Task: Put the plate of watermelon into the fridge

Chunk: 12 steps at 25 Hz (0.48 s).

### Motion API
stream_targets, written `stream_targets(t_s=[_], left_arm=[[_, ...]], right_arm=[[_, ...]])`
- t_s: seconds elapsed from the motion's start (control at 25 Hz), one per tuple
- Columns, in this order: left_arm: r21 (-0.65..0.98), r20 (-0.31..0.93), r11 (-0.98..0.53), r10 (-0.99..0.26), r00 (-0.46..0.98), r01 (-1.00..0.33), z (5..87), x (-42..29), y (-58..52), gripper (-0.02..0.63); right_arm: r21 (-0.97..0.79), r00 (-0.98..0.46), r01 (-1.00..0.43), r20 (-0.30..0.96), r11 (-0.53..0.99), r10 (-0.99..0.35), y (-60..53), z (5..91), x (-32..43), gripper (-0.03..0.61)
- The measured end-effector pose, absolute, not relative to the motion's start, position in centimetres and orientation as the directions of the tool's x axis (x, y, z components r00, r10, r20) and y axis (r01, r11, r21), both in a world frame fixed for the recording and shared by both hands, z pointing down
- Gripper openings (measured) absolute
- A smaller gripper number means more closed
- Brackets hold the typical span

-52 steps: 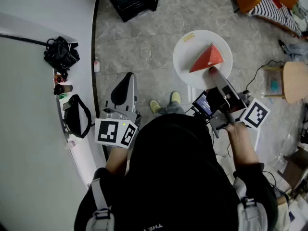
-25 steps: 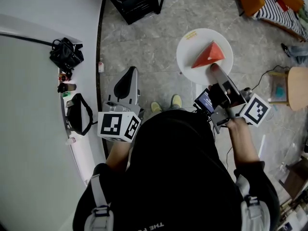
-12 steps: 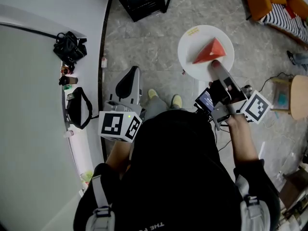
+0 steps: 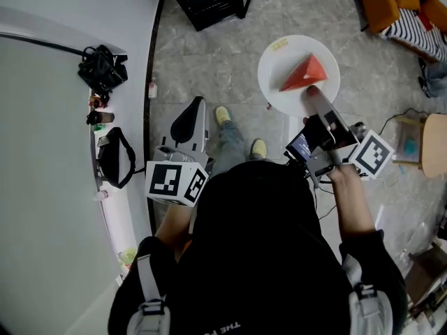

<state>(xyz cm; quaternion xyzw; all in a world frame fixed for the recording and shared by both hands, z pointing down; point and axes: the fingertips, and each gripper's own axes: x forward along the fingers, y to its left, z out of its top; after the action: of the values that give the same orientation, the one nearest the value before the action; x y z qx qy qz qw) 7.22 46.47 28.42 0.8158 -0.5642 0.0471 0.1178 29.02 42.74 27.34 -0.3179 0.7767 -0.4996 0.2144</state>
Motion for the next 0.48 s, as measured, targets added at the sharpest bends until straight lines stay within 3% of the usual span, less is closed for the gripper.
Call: stream_targets(t_s=[0.48], left_arm=[[0.146,0.218,-0.345,-0.903,0.370,-0.927,29.0,2.7,40.4,0.012]], right_arm=[[-0.909,-0.705,-0.295,-0.002,0.295,-0.710,36.8,27.6,24.6,0.034]])
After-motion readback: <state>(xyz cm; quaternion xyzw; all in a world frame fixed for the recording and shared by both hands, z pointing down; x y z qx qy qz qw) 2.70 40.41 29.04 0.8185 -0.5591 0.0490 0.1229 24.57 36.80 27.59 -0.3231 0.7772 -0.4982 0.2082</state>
